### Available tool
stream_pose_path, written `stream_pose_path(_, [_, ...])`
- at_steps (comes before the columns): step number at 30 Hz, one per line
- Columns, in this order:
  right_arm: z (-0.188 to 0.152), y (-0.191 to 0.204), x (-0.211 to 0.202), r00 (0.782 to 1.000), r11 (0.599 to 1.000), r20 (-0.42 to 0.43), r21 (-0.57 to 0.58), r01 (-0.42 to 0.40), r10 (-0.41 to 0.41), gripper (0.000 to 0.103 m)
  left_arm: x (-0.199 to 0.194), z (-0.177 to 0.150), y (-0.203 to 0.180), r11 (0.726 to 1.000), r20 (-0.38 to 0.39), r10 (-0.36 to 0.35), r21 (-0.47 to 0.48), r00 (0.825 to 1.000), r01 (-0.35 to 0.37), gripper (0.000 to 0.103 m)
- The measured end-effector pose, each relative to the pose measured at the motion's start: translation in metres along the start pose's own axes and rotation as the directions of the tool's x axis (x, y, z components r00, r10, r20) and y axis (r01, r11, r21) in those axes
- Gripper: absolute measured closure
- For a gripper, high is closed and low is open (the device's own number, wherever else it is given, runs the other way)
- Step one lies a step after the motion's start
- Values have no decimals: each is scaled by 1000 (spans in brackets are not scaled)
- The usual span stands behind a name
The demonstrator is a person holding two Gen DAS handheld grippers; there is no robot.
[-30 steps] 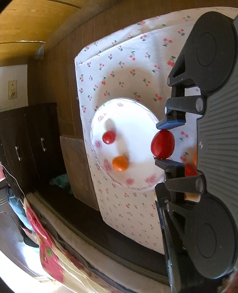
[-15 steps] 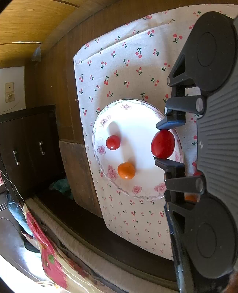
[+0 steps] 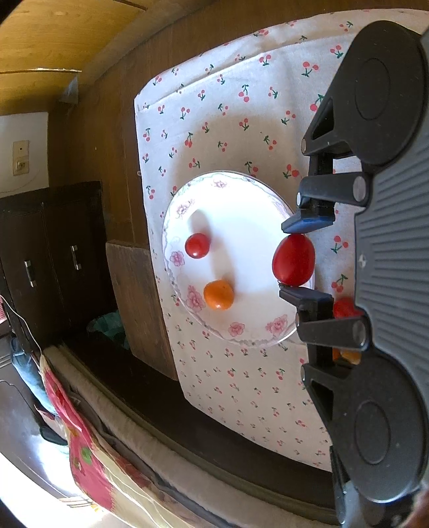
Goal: Organize fruits
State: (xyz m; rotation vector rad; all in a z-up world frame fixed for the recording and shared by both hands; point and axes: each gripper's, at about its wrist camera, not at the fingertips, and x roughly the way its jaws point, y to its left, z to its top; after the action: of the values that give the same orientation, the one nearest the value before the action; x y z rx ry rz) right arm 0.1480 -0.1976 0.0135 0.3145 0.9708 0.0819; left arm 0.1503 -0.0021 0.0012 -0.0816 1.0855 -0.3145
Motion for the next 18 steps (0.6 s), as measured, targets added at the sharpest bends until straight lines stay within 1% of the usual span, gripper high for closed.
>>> stream_pose_path(5, [-4,2,-4,1000,1000,-2,-12,-3,3,66,-8,-15,-4,1000,-16,-15,22,1000,16,64])
stream_pose_path(8, [-5,3,-6,1000,1000,0,-15,-5,5,66,-12,-25,-8,998,-30,-16,54,999,18,63])
stream_pose_path(9, [-5,4,-7,1000,1000,0,-17,-5,5,66,-11,-29,-10,998,-38,-14,64,999,16,61])
stream_pose_path(10, [-5,4,-7,1000,1000,0,-18,-5,5,66,-10,-33,-12,997,-41,-3,75,999,6,56])
stream_pose_path(12, [-6,7,-8,1000,1000,0,-22,-8,8,66,-5,-35,-16,994,-48,29,102,998,-24,49])
stream_pose_path(14, [-7,8,-8,1000,1000,0,-28,-13,13,66,0,-36,-14,994,-61,39,104,997,-33,48])
stream_pose_path(15, [-7,9,-8,1000,999,0,-31,-13,13,66,1,-37,-14,994,-65,41,103,997,-34,48])
stream_pose_path(17, [-7,9,-8,1000,999,-1,-30,-13,13,66,4,-37,-11,996,-74,34,85,997,-28,55])
stream_pose_path(18, [-6,9,-7,1000,999,-1,-29,-14,14,66,6,-37,-10,996,-79,36,81,996,-30,60])
